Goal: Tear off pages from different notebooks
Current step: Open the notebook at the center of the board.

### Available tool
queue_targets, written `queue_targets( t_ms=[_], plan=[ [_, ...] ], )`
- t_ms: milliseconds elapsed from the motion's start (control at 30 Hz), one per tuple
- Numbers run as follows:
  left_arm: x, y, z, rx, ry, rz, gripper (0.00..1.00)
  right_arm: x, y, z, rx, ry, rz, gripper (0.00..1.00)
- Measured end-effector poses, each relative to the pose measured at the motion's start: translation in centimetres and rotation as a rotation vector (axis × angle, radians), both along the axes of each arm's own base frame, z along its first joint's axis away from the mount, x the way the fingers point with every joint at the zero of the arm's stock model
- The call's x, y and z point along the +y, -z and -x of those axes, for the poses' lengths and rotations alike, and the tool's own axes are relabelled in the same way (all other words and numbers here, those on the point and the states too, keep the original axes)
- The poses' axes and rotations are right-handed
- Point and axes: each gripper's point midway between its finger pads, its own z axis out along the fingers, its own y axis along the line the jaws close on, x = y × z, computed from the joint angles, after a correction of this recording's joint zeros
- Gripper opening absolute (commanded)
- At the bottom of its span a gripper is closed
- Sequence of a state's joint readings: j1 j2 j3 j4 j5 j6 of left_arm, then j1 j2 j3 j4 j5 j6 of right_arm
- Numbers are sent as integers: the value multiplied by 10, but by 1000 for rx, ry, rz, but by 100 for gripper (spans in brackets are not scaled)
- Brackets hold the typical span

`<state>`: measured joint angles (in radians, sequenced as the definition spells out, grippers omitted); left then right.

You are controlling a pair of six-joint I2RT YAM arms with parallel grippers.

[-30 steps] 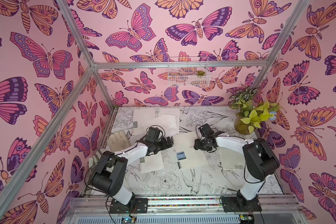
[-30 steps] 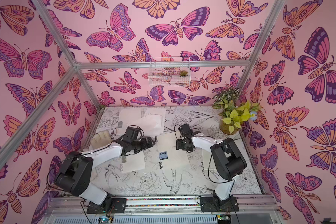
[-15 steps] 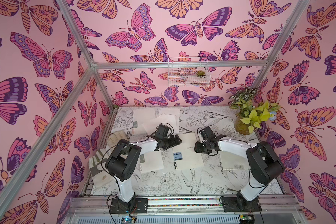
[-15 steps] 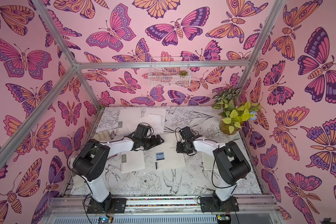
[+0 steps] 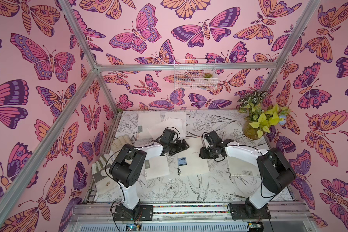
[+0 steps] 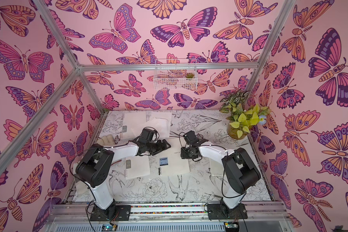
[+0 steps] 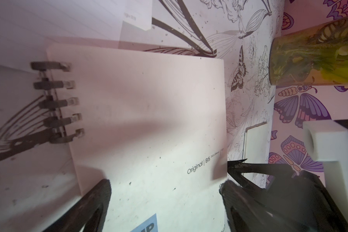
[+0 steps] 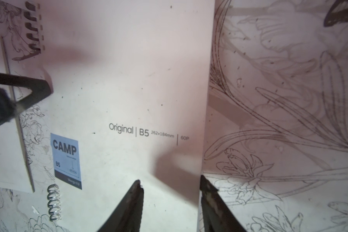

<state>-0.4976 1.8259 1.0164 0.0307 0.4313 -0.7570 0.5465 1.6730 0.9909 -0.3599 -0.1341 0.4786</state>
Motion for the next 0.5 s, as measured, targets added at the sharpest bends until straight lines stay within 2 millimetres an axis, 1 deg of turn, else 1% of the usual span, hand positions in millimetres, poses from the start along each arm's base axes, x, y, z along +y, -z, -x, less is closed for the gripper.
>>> queue_targets(
  t_ms=[100,233,367,500],
  plan=[
    [0,0,0,0,0,0,90,5,-12,-1,-18,5,-45,50],
    [-1,-1,0,-1,3,10,90,22,-33,-5,-49,36,-214,51],
    [1,0,-1,-3,-3,23,90,32,-41,-5,-38,96,-413,52],
    [5,2,-2,-4,-12,29,90,46,-48,-7,-13,111,-545,49]
  ],
)
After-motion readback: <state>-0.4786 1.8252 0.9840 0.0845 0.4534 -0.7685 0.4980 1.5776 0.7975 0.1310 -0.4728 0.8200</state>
